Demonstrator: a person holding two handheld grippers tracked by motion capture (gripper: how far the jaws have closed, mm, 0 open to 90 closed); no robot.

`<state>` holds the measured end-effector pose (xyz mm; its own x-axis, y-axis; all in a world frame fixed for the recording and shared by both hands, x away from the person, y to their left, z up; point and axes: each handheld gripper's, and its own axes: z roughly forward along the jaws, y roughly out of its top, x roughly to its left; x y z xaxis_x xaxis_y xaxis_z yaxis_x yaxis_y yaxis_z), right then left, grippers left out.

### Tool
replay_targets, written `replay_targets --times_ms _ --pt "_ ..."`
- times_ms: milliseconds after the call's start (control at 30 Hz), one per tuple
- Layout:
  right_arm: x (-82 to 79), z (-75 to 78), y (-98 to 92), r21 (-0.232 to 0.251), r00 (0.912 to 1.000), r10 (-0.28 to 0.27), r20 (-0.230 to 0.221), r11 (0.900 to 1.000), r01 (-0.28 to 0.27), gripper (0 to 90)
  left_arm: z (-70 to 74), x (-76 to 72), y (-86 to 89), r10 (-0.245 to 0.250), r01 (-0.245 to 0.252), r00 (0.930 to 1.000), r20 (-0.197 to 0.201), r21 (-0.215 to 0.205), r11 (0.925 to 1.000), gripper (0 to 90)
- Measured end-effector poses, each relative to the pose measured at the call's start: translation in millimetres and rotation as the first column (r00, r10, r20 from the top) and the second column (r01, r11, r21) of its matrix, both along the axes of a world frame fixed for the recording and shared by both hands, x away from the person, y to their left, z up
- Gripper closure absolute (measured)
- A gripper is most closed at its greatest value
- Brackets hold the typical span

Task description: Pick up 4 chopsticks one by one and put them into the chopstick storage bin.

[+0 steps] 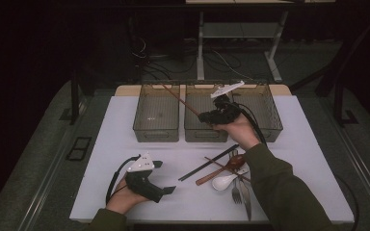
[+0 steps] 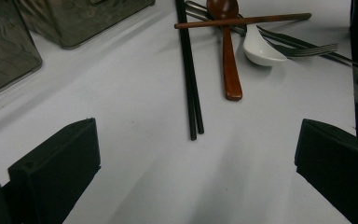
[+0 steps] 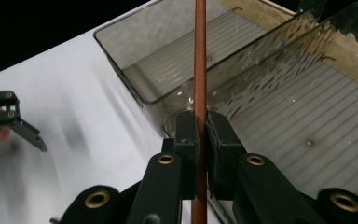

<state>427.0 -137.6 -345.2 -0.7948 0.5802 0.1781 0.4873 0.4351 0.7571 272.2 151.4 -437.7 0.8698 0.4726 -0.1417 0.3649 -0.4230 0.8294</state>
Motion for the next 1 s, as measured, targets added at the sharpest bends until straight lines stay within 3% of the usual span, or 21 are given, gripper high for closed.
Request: replay_targets --times_ms 667,1000 --pt "32.3 9.2 47.2 0.011 0.9999 -0.014 0.005 1.0 0.014 83.6 0.4 -0.8 0.0 -0.002 0.002 1.0 0.002 -0.003 1.0 0.0" --pt "46.6 4.3 74.7 -0.001 0.9998 -0.018 0.002 1.0 0.018 83.6 0.4 -0.7 0.8 -0.004 0.004 1.0 0.002 -0.005 1.0 0.0"
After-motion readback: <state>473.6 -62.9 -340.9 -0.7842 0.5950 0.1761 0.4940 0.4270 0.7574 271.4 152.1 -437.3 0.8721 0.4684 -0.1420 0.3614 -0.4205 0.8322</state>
